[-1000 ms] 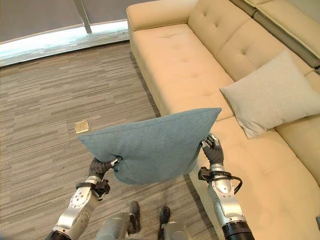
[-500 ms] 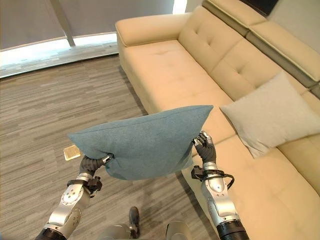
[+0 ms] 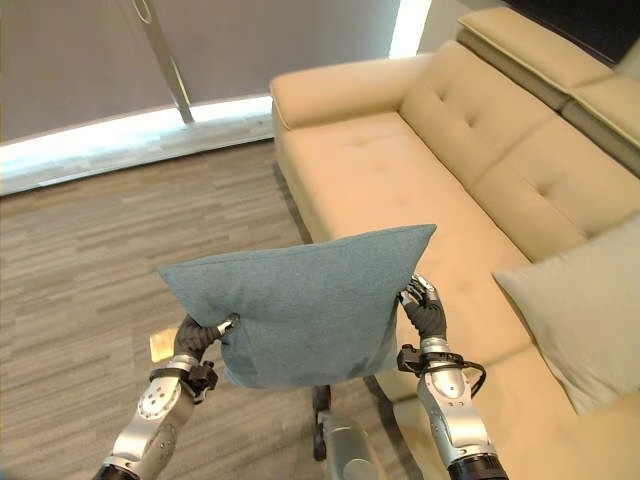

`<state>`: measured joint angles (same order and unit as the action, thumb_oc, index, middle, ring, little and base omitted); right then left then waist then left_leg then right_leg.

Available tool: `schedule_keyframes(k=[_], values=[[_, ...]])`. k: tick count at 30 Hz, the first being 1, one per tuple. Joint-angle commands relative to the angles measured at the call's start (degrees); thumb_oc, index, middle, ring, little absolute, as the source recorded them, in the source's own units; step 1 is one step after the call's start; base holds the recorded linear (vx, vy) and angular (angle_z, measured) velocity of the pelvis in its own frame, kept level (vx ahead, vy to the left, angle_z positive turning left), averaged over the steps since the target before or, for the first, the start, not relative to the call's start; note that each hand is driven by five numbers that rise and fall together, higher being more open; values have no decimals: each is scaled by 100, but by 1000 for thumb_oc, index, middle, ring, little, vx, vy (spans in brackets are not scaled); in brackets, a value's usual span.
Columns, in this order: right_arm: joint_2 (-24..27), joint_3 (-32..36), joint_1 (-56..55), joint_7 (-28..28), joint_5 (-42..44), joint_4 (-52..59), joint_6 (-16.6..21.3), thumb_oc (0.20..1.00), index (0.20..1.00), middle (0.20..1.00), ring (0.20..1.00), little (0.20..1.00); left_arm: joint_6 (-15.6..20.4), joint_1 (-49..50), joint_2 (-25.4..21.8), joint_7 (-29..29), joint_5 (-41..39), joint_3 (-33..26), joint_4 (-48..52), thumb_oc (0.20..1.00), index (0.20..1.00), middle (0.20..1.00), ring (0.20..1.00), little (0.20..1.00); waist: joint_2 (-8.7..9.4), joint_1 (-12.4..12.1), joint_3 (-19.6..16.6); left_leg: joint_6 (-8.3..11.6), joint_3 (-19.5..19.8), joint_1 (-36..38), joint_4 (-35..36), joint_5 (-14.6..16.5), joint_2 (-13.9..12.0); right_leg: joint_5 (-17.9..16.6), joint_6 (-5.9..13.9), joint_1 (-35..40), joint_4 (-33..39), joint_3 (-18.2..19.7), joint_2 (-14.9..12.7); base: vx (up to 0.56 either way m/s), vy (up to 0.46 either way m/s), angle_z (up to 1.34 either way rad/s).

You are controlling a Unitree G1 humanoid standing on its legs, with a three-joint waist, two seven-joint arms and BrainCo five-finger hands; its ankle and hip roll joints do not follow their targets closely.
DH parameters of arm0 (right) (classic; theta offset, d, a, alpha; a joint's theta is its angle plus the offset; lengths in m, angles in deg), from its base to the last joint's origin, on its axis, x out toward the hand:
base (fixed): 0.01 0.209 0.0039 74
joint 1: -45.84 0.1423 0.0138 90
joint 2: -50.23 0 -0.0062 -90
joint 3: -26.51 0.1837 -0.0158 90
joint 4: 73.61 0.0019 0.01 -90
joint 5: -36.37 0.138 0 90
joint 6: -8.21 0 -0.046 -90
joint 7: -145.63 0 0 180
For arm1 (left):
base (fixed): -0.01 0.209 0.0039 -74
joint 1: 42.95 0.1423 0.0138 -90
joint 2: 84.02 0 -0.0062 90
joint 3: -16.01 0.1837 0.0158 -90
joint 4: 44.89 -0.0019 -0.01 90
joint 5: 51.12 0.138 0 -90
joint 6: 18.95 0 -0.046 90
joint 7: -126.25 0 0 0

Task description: Pick up all the scattered cushions and arrange them neatly on the sofa.

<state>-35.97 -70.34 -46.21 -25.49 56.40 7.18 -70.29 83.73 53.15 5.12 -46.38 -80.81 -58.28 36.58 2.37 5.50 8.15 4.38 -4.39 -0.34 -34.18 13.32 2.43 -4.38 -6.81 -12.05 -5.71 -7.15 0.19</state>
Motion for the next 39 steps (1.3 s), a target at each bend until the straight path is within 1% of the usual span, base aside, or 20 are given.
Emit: schedule_keyframes(k=[1, 5, 9, 12, 14, 15, 16, 17, 21, 22, 28, 29, 30, 31, 32, 35, 36, 37, 38, 39], values=[[-2, -5, 460, -209, 132, 612, 523, 200, 200, 200, 200, 200, 418, -416, -94, -445, 135, 221, 911, 200, 200, 200, 200, 200, 361, 166, -214, 20, -432, -336, 48, -618, -426, 602, 784, 630, 285, -50, -138, 138, -49, -28], [37, 31, 474, -182, 62, 612, 482, 200, 200, 200, 200, 200, 351, -389, -93, -487, 167, 194, 884, 200, 200, 200, 200, 200, 420, -23, -137, -260, -665, -941, 965, -156, -412, 789, 886, 1022, 483, 45, -212, 209, -8, -23], [-23, -30, 547, -124, -2, 517, 461, 200, 200, 200, 200, 200, 364, -289, -116, -443, 167, 110, 992, 200, 200, 200, 200, 200, 331, -381, -37, -147, -144, -1421, 2577, -1141, -258, 985, 886, 1476, 580, 342, -30, 262, 76, -37], [-53, -26, 479, -199, -69, 482, 406, 200, 200, 200, 200, 200, 351, -228, -151, -489, 185, 103, 1055, 200, 200, 200, 200, 200, 288, -480, -146, -204, -14, -1236, 2896, -1388, -278, 1270, 889, 1726, 290, 560, 8, 406, 193, -86], [-110, -55, 417, -268, -156, 493, 392, 200, 200, 200, 200, 200, 324, -192, -186, -512, 239, 119, 1065, 200, 200, 200, 200, 200, 324, -467, -245, -375, -105, -928, 2968, -1241, -176, 1255, 1073, 1610, -375, 603, -145, 377, 303, -103], [-150, -109, 482, -298, -227, 504, 363, 200, 200, 200, 200, 200, 323, -232, -263, -487, 266, 104, 1070, 200, 200, 200, 200, 200, 336, -426, -163, -542, -175, -681, 2995, -1090, -122, 965, 1312, 1192, -1362, 647, -277, 275, 276, -96], [-179, -146, 566, -294, -240, 492, 374, 200, 200, 200, 200, 200, 349, -287, -300, -438, 262, 88, 1064, 200, 200, 200, 200, 200, 299, -417, -132, -594, -235, -613, 3018, -1047, -151, 770, 1431, 932, -1794, 624, -320, 418, 305, -60], [-233, -238, 694, -309, -219, 450, 355, 200, 200, 200, 200, 200, 391, -373, -298, -362, 297, 80, 983, 200, 200, 200, 200, 200, 245, -339, -87, -668, -242, -231, 3138, -807, -120, 813, 1333, 385, -1737, 307, -406, 373, 200, -27], [-191, -267, 793, -340, -131, 413, 367, 200, 200, 200, 200, 200, 430, -406, -269, -344, 261, 35, 965, 200, 200, 200, 200, 200, 263, -260, -13, -633, -260, 51, 3211, -619, -18, 666, 1305, -32, -733, -269, -395, 310, 44, -28], [-182, -277, 838, -348, -142, 366, 393, 200, 200, 200, 200, 200, 460, -445, -260, -330, 252, 14, 930, 200, 200, 200, 200, 200, 313, -250, 15, -576, -354, 145, 3201, -543, 3, 537, 1350, -115, -326, -730, -509, 128, -27, 9], [-101, -88, 636, -363, -168, 393, 418, 200, 200, 200, 200, 200, 458, -456, -135, -504, 316, 83, 884, 200, 200, 200, 200, 200, 435, -178, -128, -507, -316, 257, 2709, -119, 139, 433, 1230, 291, 107, -732, -465, 219, -61, 63], [-46, 9, 493, -362, -152, 422, 421, 200, 200, 200, 200, 200, 421, -459, -75, -579, 307, 169, 864, 200, 200, 200, 200, 200, 451, -111, -197, -277, -498, 211, 2148, 12, -8, 504, 1129, 618, 287, -824, -481, 185, -74, 110], [-1, 67, 455, -352, -153, 451, 423, 200, 200, 200, 200, 200, 411, -423, -59, -627, 269, 183, 882, 200, 200, 200, 200, 200, 445, -85, -221, -130, -591, 91, 1694, -84, -133, 535, 1067, 783, 380, -844, -462, 175, -74, 113], [-4, 69, 455, -352, -153, 453, 422, 200, 200, 200, 200, 200, 410, -425, -62, -627, 269, 183, 882, 200, 200, 200, 200, 200, 460, -76, -233, -133, -587, 64, 1695, -109, -117, 516, 1066, 765, 392, -850, -477, 95, -40, 44], [37, 78, 452, -291, -82, 461, 430, 200, 200, 200, 200, 200, 407, -420, -44, -602, 269, 196, 879, 200, 200, 200, 200, 200, 483, -97, -221, 23, -573, -214, 1029, -403, -229, 579, 973, 987, 537, -694, -393, 58, -13, -36], [49, 44, 483, -274, -48, 462, 405, 200, 200, 200, 200, 200, 387, -438, -28, -569, 268, 200, 904, 200, 200, 200, 200, 200, 528, -174, -204, -75, -393, -489, 1125, -321, -208, 572, 970, 1053, 641, -516, -378, 76, 25, -66], [61, -5, 527, -271, -74, 453, 400, 200, 200, 200, 200, 200, 402, -427, -2, -527, 265, 203, 923, 200, 200, 200, 200, 200, 532, -274, -204, -179, 6, -457, 1593, -119, -105, 566, 1016, 1105, 696, -264, -318, 74, 37, -110], [57, -3, 529, -271, -74, 453, 400, 200, 200, 200, 200, 200, 403, -431, -6, -527, 265, 203, 922, 200, 200, 200, 200, 200, 557, -265, -219, -185, 7, -459, 1646, -172, -76, 555, 1020, 1083, 700, -267, -345, 116, 50, -140], [65, -49, 568, -243, -103, 429, 406, 200, 200, 200, 200, 200, 426, -446, 7, -476, 275, 203, 932, 200, 200, 200, 200, 200, 531, -340, -206, -207, 382, -507, 1907, -203, 25, 562, 1033, 1119, 726, -76, -272, 89, 53, -154], [79, -113, 683, -231, -145, 336, 406, 200, 200, 200, 200, 200, 466, -502, 0, -436, 271, 218, 925, 200, 200, 200, 200, 200, 495, -398, -212, -196, 913, -607, 2377, -497, 136, 548, 1033, 1142, 748, 203, -208, 107, 61, -163]])
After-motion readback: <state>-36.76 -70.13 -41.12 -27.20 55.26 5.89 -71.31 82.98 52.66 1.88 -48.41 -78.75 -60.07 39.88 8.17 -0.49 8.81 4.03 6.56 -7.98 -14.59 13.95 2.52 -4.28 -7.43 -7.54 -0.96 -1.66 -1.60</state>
